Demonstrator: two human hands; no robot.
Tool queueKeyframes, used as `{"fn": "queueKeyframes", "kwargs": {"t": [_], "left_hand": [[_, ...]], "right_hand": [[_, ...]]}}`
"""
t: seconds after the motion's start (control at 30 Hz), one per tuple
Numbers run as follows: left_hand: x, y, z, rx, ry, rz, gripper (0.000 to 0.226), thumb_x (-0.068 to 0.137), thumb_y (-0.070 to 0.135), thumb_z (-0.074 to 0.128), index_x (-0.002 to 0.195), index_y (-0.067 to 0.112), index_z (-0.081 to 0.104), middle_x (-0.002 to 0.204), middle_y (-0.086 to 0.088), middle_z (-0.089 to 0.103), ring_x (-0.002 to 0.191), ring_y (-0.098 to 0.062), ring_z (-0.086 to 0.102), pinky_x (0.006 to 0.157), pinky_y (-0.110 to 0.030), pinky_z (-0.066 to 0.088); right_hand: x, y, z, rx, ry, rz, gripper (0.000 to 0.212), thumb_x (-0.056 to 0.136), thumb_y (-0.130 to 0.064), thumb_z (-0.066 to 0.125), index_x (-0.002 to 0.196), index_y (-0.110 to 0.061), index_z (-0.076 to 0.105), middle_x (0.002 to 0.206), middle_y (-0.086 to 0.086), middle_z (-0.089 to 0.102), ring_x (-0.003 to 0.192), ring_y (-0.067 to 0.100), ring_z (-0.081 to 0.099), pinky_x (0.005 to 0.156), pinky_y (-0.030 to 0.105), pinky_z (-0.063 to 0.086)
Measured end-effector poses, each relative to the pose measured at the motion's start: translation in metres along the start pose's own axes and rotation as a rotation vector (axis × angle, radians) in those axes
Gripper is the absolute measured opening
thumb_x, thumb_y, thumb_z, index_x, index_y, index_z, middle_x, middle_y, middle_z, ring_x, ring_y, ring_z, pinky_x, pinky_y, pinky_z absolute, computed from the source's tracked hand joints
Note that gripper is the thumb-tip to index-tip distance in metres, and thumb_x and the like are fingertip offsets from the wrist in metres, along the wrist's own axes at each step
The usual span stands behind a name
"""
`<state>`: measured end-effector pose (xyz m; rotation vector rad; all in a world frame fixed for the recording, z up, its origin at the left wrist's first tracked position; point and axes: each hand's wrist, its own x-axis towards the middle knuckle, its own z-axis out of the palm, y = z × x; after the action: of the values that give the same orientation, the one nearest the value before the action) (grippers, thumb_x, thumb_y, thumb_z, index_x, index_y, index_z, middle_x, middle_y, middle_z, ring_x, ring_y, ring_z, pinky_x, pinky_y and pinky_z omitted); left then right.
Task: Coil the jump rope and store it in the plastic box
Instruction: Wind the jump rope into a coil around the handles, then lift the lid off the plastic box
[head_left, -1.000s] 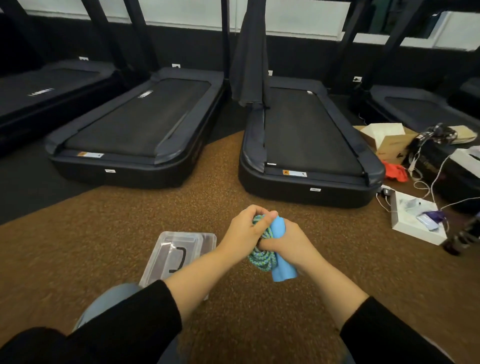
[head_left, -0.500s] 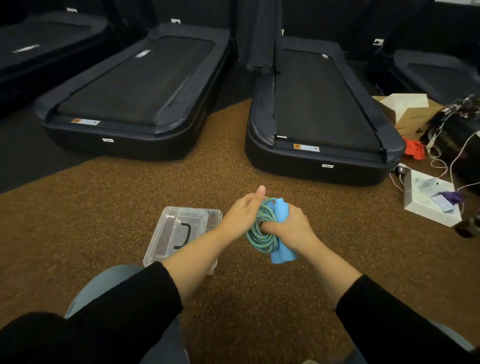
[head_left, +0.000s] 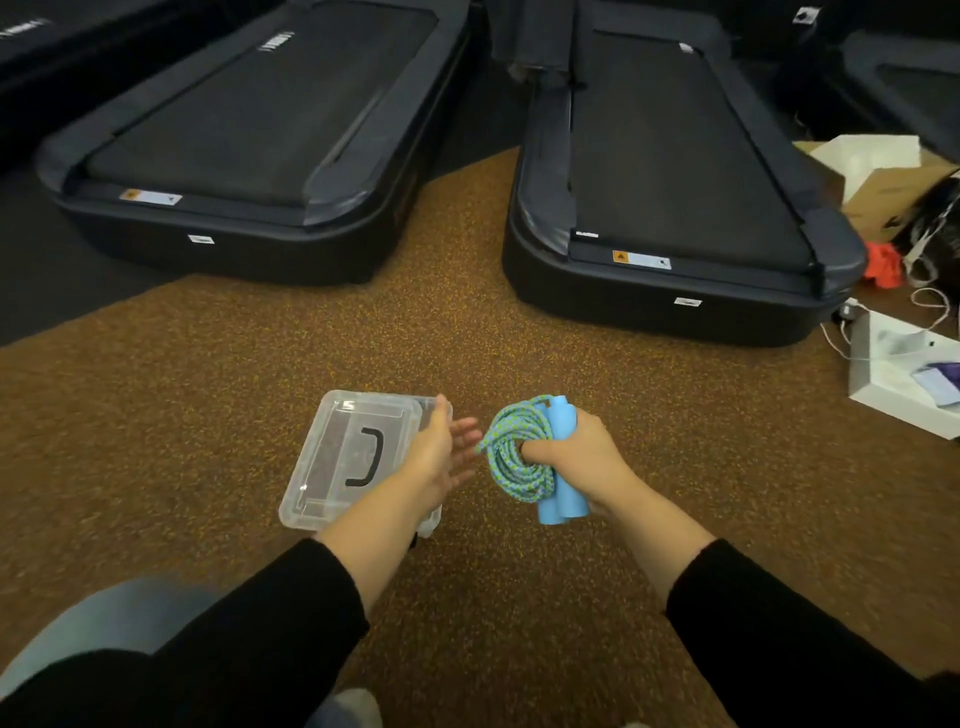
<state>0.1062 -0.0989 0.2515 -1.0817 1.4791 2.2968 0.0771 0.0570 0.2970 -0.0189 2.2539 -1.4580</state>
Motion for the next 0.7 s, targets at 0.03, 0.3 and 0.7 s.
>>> {"fn": "queueKeyframes", "kwargs": {"t": [0.03, 0.3, 0.7], "left_hand": [[0.008, -0.010, -0.002, -0.026, 0.017, -0.040, 0.054, 0.094, 0.061, 0.021, 0.087, 0.022, 0.058, 0.087, 0.002, 0.059, 0.074, -0.011, 0.051, 0.067, -0.026, 0.036], [0.053, -0.060, -0.032, -0.167, 0.202, -0.220, 0.042, 0.098, 0.048, 0.023, 0.097, 0.019, 0.053, 0.081, 0.004, 0.054, 0.070, -0.011, 0.047, 0.063, -0.024, 0.031], [0.062, -0.130, -0.054, -0.313, 0.349, -0.581, 0.079, 0.085, 0.052, 0.057, 0.144, 0.005, 0.031, 0.147, -0.019, 0.036, 0.133, -0.033, 0.039, 0.101, -0.042, 0.039]], "right_hand": [[0.005, 0.004, 0.001, 0.003, 0.002, 0.006, 0.054, 0.035, -0.036, 0.072, 0.085, -0.016, 0.066, 0.093, 0.012, 0.073, 0.089, 0.031, 0.070, 0.079, 0.053, 0.056], [0.049, 0.032, 0.001, -0.004, 0.062, 0.026, 0.051, 0.034, -0.041, 0.072, 0.079, -0.018, 0.064, 0.094, 0.014, 0.073, 0.091, 0.033, 0.069, 0.080, 0.050, 0.056], [0.073, 0.054, 0.011, 0.030, 0.054, 0.063, 0.043, 0.042, -0.032, 0.076, 0.080, -0.016, 0.064, 0.088, 0.011, 0.072, 0.076, 0.022, 0.064, 0.076, 0.044, 0.056]]}}
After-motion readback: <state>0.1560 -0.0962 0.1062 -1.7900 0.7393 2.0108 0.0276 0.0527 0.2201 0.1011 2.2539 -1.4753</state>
